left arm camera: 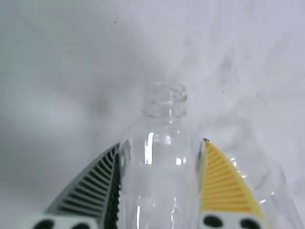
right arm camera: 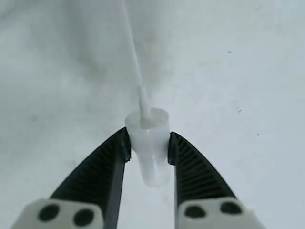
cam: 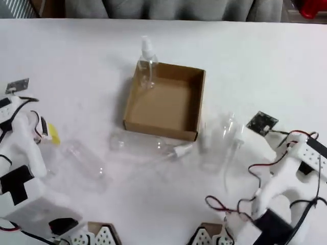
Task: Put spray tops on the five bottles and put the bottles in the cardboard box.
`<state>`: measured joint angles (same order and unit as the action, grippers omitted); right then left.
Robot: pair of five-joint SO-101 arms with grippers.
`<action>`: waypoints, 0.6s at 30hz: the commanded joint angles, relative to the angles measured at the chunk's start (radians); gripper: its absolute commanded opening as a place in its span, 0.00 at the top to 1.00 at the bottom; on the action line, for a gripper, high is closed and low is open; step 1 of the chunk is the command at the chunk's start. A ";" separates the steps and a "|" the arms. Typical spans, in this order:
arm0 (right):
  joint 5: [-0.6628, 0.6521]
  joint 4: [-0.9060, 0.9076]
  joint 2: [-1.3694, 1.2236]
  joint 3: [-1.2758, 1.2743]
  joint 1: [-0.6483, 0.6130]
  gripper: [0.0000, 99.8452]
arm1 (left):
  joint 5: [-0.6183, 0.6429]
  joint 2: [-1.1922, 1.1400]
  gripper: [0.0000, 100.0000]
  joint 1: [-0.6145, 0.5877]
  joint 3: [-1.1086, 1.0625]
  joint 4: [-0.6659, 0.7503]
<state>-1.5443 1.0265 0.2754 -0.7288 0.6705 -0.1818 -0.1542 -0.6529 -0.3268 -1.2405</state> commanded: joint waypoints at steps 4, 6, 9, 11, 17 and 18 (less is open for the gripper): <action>-0.103 -0.033 -0.176 0.137 0.054 0.98 | -0.005 0.061 0.98 0.016 -0.078 0.104; -0.103 -0.033 -0.234 0.183 0.061 0.98 | -0.005 0.061 0.98 0.018 -0.097 0.132; -0.100 -0.033 -0.297 0.233 0.071 0.95 | -0.003 0.061 0.98 0.018 -0.114 0.155; -0.084 -0.030 -0.317 0.249 0.082 0.90 | -0.003 0.061 0.98 0.021 -0.117 0.157; 0.077 0.013 -0.298 0.302 0.062 0.77 | 0.032 0.061 0.98 0.081 -0.120 0.149; 0.115 0.031 -0.292 0.321 0.059 0.77 | 0.054 0.061 0.98 0.088 -0.120 0.150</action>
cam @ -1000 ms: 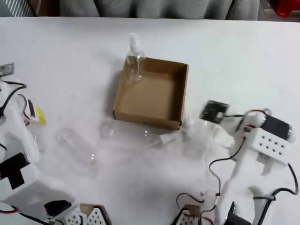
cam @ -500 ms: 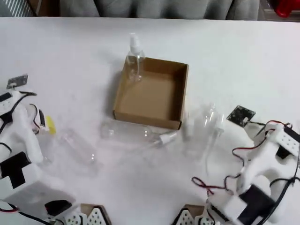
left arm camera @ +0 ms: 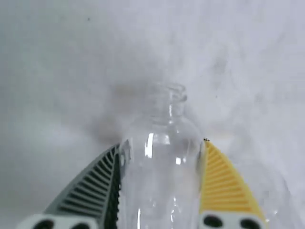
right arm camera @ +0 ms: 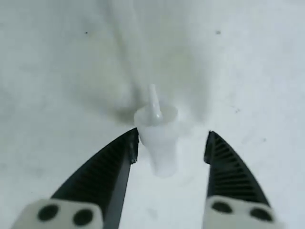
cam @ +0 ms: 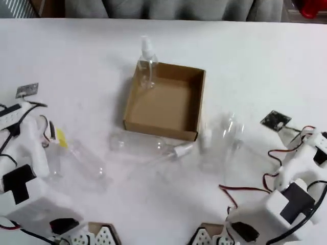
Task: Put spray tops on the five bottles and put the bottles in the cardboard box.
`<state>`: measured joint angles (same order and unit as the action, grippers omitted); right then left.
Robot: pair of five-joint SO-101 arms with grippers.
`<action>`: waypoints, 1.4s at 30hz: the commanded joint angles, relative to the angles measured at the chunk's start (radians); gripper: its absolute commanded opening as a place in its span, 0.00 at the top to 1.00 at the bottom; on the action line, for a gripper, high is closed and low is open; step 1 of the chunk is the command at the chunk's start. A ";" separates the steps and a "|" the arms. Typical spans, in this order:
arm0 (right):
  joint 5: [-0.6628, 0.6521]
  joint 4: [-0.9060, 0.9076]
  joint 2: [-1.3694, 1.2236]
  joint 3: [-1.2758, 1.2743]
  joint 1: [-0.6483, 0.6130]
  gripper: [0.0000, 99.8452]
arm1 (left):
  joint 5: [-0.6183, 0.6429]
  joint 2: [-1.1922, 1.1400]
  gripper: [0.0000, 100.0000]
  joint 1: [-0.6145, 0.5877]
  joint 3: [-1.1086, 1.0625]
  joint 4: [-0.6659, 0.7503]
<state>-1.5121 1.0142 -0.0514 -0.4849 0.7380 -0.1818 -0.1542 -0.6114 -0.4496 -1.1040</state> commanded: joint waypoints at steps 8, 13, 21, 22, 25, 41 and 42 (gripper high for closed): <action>0.310 0.288 0.127 0.207 0.004 0.84 | 0.087 0.061 0.98 0.105 0.003 0.018; 0.465 0.377 0.196 0.206 0.010 0.99 | 0.087 0.061 0.98 0.105 -0.018 0.034; 0.674 0.430 0.268 0.175 0.113 0.98 | 0.110 0.182 0.98 0.128 -0.150 0.133; 0.674 0.430 0.272 0.157 0.125 0.98 | 0.109 0.206 0.98 0.134 -0.176 0.149; 0.671 0.417 0.275 0.087 0.170 0.98 | 0.109 0.266 0.98 0.139 -0.232 0.183; 0.918 0.056 0.265 -0.120 0.249 0.98 | 0.107 0.297 0.98 0.134 -0.276 0.206; 0.931 0.044 0.265 -0.135 0.240 0.98 | 0.107 0.297 0.98 0.134 -0.276 0.206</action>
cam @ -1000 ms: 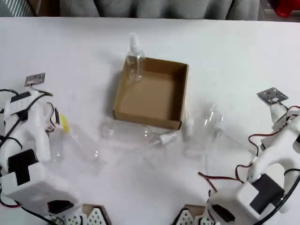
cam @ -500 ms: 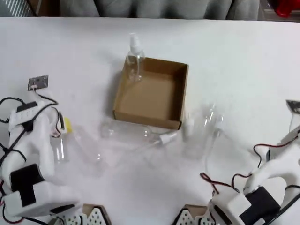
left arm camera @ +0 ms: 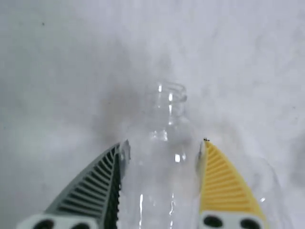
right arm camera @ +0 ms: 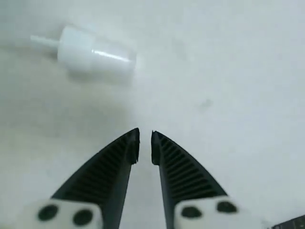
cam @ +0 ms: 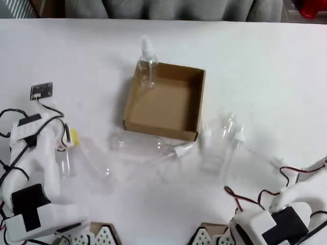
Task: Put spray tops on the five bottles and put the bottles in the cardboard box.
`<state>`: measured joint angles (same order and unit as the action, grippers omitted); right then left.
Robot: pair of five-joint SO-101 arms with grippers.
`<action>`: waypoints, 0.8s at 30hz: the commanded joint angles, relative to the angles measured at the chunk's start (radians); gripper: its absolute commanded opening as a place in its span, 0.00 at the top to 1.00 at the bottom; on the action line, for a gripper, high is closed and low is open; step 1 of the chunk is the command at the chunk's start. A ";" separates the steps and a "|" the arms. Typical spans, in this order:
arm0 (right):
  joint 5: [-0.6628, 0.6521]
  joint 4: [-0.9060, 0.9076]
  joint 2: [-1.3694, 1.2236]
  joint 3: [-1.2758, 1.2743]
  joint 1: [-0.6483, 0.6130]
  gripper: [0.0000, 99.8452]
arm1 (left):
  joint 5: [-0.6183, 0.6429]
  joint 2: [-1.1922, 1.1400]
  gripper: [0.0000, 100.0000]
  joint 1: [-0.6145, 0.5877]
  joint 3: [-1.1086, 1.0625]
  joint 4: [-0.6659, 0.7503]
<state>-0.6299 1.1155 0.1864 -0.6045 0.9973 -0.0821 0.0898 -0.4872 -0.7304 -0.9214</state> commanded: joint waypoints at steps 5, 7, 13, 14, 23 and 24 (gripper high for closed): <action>0.115 -0.125 0.027 -0.072 -0.077 0.98 | 0.008 0.053 0.98 0.010 0.005 0.023; 0.155 -0.162 0.027 -0.081 -0.085 0.98 | 0.008 0.053 0.98 0.010 0.005 0.023; 0.186 -0.229 0.004 -0.098 -0.087 0.98 | 0.008 0.051 0.98 0.010 0.005 0.023; 0.186 -0.242 -0.013 -0.095 -0.087 0.98 | 0.008 0.051 0.98 0.010 0.005 0.023; 0.226 -0.268 -0.177 0.003 -0.079 0.98 | 0.006 0.051 0.98 0.010 0.005 0.023; 0.233 -0.262 -0.185 0.017 -0.081 0.98 | 0.006 0.051 0.98 0.010 0.005 0.023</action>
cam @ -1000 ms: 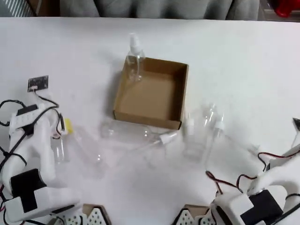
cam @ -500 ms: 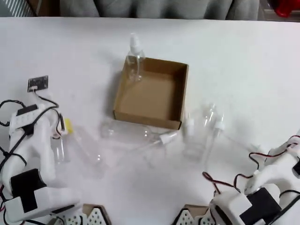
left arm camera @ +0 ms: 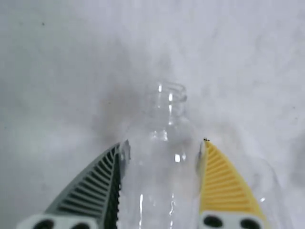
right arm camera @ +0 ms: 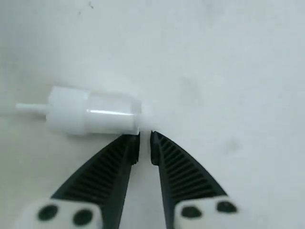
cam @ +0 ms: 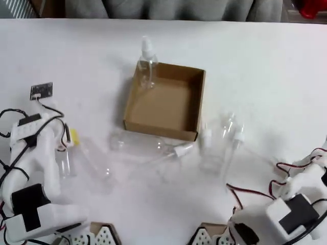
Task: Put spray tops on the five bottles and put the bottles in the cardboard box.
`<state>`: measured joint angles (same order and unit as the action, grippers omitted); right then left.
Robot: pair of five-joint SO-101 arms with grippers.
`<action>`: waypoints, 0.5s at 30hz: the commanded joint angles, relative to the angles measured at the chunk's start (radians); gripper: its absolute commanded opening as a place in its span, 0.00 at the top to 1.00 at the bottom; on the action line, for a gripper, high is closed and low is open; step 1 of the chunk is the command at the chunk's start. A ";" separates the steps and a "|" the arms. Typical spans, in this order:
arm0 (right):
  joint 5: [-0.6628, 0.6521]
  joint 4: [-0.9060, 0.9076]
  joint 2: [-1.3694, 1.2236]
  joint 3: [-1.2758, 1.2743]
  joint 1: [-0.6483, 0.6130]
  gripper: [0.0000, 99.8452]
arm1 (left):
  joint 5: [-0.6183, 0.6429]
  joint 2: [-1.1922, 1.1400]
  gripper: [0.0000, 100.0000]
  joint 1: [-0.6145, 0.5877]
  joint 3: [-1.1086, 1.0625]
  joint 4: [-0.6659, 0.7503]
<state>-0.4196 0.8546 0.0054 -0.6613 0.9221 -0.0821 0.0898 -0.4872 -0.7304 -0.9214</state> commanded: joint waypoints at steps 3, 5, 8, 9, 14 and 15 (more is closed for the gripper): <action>0.049 0.002 -0.015 0.110 -0.015 0.98 | 0.006 0.051 0.98 0.010 0.003 0.023; 0.086 0.001 -0.016 0.143 -0.033 0.98 | 0.006 0.051 0.98 0.010 0.003 0.023; 0.103 0.004 -0.025 0.183 -0.062 0.98 | 0.006 0.051 0.98 0.010 0.003 0.023; 0.103 0.004 -0.033 0.193 -0.073 0.98 | 0.006 0.051 0.98 0.010 0.002 0.023; 0.104 0.004 -0.116 0.269 -0.111 0.98 | 0.006 0.059 0.98 0.010 -0.020 0.049; 0.112 0.004 -0.142 0.288 -0.116 0.98 | 0.006 0.059 0.98 0.010 -0.020 0.049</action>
<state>-0.3261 0.8562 -0.1051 -0.4480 0.8332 -0.0821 0.0898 -0.4872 -0.7488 -0.9030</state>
